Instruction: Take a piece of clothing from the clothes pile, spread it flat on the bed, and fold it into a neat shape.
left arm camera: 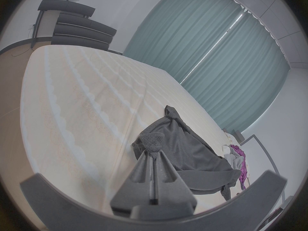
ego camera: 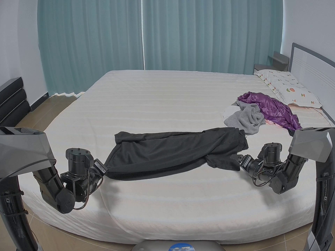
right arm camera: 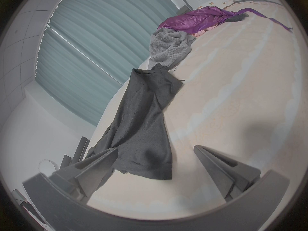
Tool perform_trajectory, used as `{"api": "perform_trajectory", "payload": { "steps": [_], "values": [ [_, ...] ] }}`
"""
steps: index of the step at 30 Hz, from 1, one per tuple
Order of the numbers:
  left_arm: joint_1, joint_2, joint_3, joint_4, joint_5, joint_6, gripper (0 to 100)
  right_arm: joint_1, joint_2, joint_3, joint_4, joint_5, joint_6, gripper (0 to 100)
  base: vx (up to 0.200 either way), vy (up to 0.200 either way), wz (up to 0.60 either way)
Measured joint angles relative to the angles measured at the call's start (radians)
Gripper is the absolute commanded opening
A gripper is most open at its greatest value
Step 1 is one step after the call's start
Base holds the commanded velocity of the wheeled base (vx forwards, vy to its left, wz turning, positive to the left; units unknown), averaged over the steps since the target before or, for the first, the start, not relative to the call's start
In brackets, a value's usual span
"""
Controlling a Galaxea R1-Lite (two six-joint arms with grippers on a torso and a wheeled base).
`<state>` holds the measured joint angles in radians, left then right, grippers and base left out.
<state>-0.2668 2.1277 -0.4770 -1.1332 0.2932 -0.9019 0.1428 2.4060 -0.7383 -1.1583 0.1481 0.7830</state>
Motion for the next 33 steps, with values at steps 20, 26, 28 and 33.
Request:
{"api": "perform_trajectory", "payload": {
  "steps": [20, 26, 28, 33],
  "values": [
    [0.005, 0.004, -0.001, 0.000, 0.000, 0.000, 0, 0.032, 0.058, -0.072, 0.012, -0.008, 0.036, 0, 0.000, 0.000, 0.00],
    [0.004, 0.004, 0.006, 0.000, -0.001, 0.004, 0, 0.014, -0.017, 0.017, 0.001, 0.001, 0.064, 0, 0.000, 0.000, 0.00],
    [0.004, 0.002, 0.009, 0.000, -0.001, 0.006, 0, 0.008, -0.051, 0.054, -0.004, 0.010, 0.081, 0, 0.000, 0.000, 0.00],
    [0.005, -0.003, 0.017, 0.001, -0.001, 0.014, 0, -0.009, -0.128, 0.152, -0.025, 0.054, 0.098, 0, 0.000, 0.000, 0.00]
  ]
}}
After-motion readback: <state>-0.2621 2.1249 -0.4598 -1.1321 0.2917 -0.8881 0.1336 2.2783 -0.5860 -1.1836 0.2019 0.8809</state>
